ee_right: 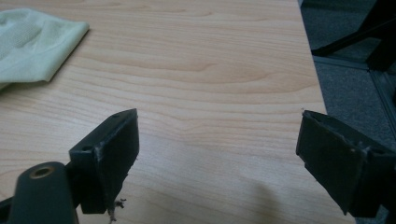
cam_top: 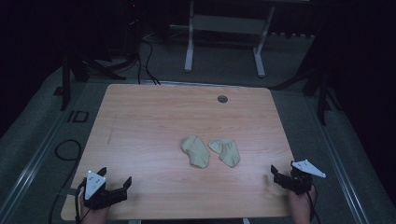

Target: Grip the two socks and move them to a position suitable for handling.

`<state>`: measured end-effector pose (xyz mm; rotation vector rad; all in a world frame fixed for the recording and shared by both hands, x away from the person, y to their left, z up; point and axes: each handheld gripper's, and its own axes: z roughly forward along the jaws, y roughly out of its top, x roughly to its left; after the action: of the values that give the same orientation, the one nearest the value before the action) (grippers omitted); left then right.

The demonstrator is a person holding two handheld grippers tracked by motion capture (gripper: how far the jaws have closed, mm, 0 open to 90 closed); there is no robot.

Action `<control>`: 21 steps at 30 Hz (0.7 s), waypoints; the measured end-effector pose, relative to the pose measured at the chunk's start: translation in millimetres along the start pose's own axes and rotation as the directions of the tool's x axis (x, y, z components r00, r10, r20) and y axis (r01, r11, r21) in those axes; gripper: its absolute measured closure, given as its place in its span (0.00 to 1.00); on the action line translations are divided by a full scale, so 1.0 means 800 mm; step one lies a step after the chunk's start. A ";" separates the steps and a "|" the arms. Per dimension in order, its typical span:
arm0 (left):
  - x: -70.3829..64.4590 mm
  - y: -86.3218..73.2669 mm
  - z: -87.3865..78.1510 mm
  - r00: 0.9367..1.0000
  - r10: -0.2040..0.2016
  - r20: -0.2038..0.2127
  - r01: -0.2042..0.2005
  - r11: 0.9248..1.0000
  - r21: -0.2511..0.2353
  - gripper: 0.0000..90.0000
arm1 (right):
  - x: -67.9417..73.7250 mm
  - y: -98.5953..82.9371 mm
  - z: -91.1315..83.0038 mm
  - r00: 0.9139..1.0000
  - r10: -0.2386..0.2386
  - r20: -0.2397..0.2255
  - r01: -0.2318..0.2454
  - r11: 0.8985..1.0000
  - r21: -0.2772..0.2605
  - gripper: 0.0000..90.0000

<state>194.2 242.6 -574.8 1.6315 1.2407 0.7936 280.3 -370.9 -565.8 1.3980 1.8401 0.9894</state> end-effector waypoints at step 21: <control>-0.027 0.008 0.011 0.985 -0.013 0.170 -0.008 0.993 0.121 0.02 | 0.028 0.019 0.014 0.979 -0.114 -0.167 0.131 0.987 0.094 0.15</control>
<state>198.4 218.6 -571.5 1.7561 1.1881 0.5729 291.4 -344.6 -559.6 1.2782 2.0970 0.9802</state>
